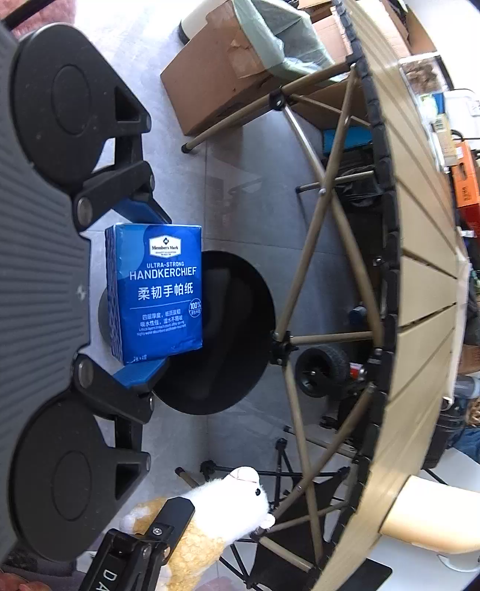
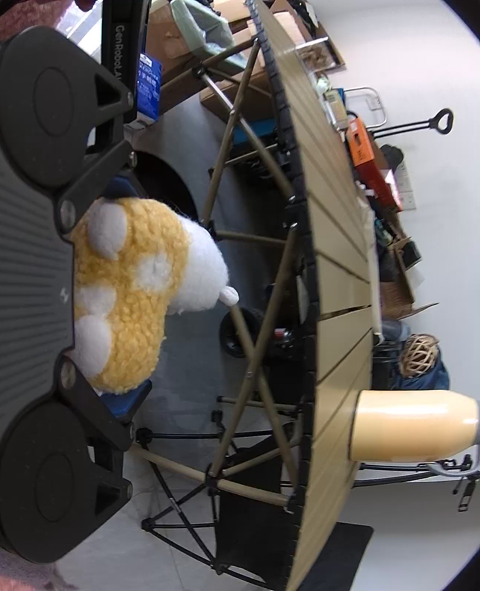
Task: Collect trash
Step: 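Lower the blue pack into the black bin and open the left tool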
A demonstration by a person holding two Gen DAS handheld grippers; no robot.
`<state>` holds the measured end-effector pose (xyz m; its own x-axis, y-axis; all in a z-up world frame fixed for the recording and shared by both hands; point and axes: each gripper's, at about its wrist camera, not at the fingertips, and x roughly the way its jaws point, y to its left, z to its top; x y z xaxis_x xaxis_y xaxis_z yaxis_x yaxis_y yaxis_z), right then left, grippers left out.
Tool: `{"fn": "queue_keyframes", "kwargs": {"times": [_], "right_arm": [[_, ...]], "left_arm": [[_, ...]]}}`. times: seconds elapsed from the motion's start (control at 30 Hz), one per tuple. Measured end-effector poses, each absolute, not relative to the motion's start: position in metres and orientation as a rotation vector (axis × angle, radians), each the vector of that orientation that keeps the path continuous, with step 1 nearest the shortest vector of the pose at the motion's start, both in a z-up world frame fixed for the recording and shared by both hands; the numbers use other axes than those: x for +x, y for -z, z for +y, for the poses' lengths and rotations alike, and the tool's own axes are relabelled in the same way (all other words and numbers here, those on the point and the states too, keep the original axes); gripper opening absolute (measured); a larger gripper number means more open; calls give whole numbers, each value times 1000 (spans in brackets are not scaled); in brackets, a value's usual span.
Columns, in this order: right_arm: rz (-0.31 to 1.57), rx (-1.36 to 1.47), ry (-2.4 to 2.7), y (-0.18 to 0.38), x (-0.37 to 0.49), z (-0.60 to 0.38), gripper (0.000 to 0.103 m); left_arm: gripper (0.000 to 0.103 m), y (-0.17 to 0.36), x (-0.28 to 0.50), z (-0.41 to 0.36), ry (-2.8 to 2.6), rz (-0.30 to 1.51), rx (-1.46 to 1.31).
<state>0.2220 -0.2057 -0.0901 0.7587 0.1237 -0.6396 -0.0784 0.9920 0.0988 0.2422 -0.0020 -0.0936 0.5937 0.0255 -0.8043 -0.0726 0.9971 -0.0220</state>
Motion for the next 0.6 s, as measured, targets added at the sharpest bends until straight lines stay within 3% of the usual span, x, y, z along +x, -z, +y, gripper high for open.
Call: {"fn": "queue_keyframes", "kwargs": {"times": [0.6], "right_arm": [[792, 96, -59, 130, 271, -218, 94]], "left_arm": [[75, 134, 299, -10, -43, 1041, -62]]}}
